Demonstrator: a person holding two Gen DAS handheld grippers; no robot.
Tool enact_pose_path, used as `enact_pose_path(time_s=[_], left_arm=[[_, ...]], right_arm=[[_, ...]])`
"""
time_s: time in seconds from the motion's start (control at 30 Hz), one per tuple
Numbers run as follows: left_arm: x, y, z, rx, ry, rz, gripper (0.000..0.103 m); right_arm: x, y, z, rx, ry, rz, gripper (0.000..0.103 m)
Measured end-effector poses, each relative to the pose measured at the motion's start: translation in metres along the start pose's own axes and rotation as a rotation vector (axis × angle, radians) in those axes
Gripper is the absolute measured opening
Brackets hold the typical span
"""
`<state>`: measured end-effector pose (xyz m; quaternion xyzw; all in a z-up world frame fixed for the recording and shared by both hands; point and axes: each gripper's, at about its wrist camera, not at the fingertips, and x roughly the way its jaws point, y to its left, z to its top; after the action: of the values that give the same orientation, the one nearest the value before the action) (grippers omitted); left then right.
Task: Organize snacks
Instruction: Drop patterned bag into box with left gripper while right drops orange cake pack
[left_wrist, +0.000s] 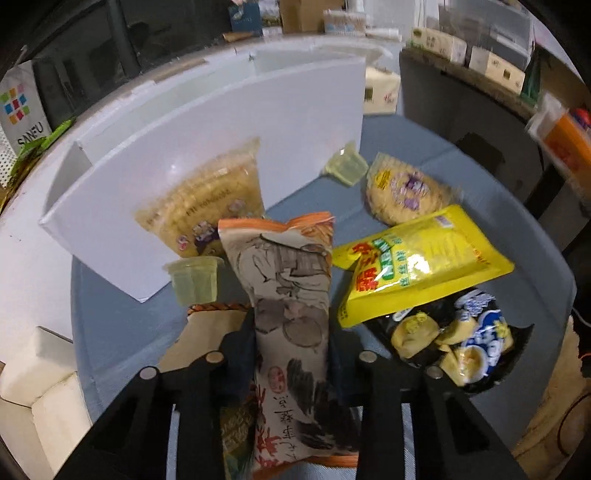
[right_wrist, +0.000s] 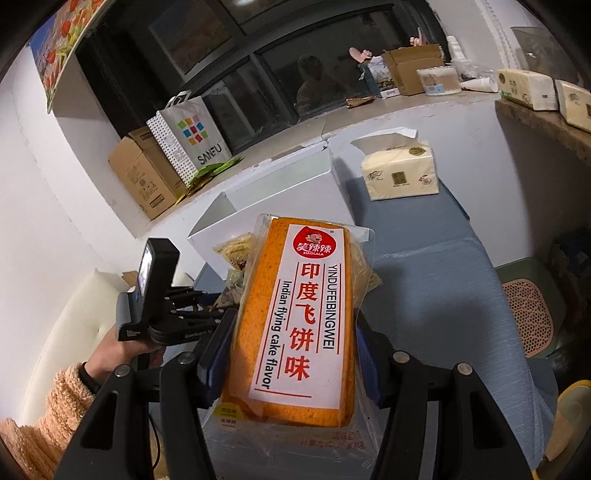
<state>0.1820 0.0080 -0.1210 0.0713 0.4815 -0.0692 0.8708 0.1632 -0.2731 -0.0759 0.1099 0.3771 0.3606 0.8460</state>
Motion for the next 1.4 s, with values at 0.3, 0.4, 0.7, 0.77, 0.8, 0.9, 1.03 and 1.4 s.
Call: enact_pose_path(time_s=[0.3,0.4,0.7,0.77,0.8,0.9,1.03,1.4], left_arm=[[-0.097,0.019,-0.023,-0.159,-0.32,-0.082,0.032],[-0.12,0.03,-0.021,-0.188,-0.401,-0.066,0.031],[-0.146,0.095,0.039,-0.303,-0.551,-0.028,0.031],[-0.14,0.108,0.064,-0.324,-0.558,-0.013,0.031],[-0.135,0.115,0.076,-0.323,-0.549,-0.002,0.031],[-0.121,0.132,0.105,-0.333,-0.519,0.014,0.031],[-0.097,0.145,0.134,-0.313,-0.466,0.058,0.031],[-0.067,0.16,0.13,-0.357,-0.316,0.159,0.103]], right_arm=[[0.011,0.008,0.01,-0.008,-0.011,0.021,0.063],[0.02,0.018,0.022,-0.035,-0.012,0.033,0.063],[0.076,0.059,0.112,-0.13,-0.06,0.065,0.063],[0.097,0.065,0.138,-0.153,-0.055,0.042,0.063],[0.106,0.068,0.148,-0.167,-0.054,0.027,0.063],[0.142,0.071,0.182,-0.187,-0.026,-0.01,0.063],[0.18,0.07,0.205,-0.206,0.015,-0.046,0.063],[0.193,0.056,0.216,-0.146,0.007,-0.07,0.103]])
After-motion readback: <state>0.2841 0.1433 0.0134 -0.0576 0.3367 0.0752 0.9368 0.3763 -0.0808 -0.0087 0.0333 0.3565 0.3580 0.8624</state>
